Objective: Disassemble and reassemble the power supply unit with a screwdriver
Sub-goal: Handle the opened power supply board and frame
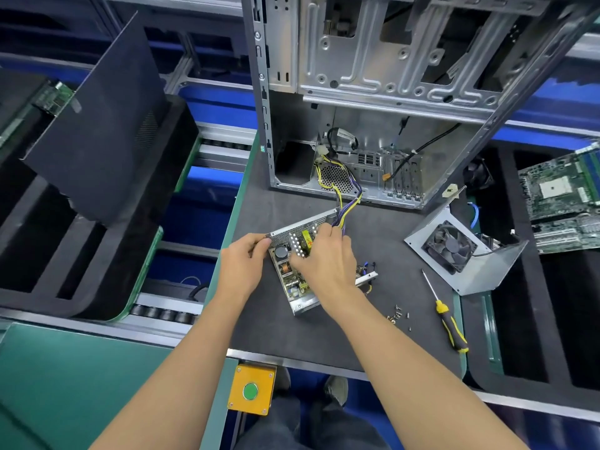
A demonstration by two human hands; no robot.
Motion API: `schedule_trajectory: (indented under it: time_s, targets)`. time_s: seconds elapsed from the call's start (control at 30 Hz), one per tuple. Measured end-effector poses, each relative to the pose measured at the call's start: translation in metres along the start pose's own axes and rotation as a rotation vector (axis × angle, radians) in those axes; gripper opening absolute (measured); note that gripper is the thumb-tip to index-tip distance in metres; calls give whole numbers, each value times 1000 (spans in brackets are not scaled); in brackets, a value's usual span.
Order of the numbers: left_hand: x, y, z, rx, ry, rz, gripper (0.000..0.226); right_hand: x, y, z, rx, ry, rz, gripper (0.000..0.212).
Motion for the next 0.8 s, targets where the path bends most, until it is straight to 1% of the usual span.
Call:
schedule_trajectory:
  time_s: [0.2,0.47,0.6,0.8]
  targets:
    - [1,0,-1,-5,18,-17,11,3,-2,0,5,52,-56,65]
    - [-1,0,-1,-8,13,-10,14,5,-2,1,-7,18,-34,67]
    - [-1,1,-1,-11,18,-16,14,7,-2,1,-6,41,-72,66]
    - [-1,1,-1,-16,15,-2,14,8,-3,1,11,59,-97,69]
Point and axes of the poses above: each hand's wrist, its own z-axis towards the middle knuckle, its own y-axis out of the back of the hand, x = y × z, the point moved 8 cm from there along z, towards the middle knuckle, and after that the axes turned 4 degrees about z, right-handed, at the moved point
